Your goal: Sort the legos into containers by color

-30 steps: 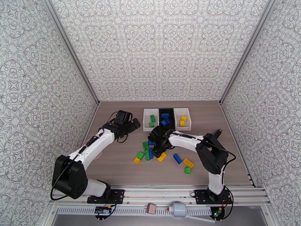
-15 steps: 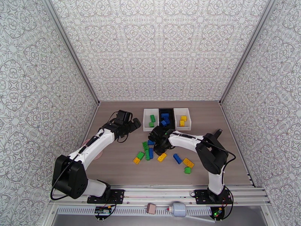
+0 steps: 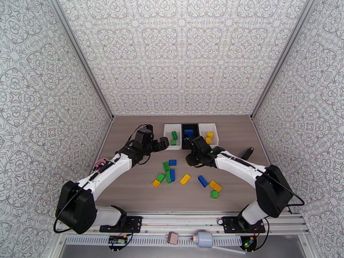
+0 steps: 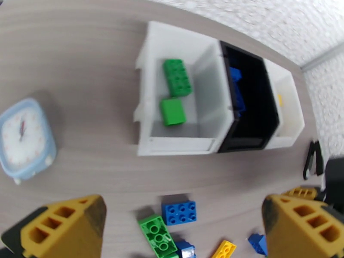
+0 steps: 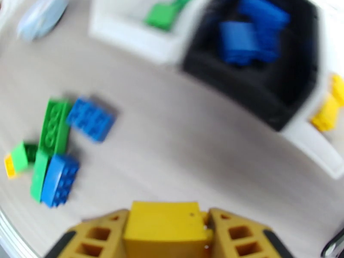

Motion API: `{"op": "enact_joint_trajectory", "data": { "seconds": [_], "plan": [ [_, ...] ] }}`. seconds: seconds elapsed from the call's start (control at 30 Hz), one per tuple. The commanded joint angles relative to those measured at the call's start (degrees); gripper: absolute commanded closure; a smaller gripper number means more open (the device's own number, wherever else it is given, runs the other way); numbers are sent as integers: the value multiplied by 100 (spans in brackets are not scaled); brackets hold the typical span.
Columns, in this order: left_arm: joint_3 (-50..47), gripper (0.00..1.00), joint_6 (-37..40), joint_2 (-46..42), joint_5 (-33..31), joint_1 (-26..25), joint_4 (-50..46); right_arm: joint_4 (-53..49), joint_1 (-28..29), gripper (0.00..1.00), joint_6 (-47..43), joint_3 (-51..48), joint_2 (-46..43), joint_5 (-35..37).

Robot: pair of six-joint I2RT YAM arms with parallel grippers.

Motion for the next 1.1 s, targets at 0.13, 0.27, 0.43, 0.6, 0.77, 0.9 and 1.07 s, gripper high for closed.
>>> {"op": "enact_joint_trajectory", "data": {
  "seconds": [0.13, 0.27, 0.43, 0.6, 0.77, 0.9, 1.07],
  "plan": [
    [-153, 0, 1828, -52, 919, -542, 910, 504, -845, 57, 997, 0, -156, 374],
    [-242, 0, 2249, -8, 1218, -812, 1246, 631, -1276, 57, 1092, 230, 92, 528],
    [-286, 0, 2572, 39, 1168, -1061, 1417, 852, -1609, 57, 946, 691, 606, 571],
    [-371, 0, 2752, 28, 913, -1177, 1509, 913, -1781, 57, 659, 1301, 1285, 649],
    [-441, 0, 2875, -3, 831, -1217, 1578, 1006, -1942, 58, 478, 1929, 1987, 526],
    [-439, 0, 2925, -29, 760, -1232, 1575, 953, -1980, 57, 386, 2419, 2500, 481],
    [-474, 0, 2773, -56, 574, -1252, 1599, 861, -1993, 55, 346, 2771, 2832, 396]
  ]
}}
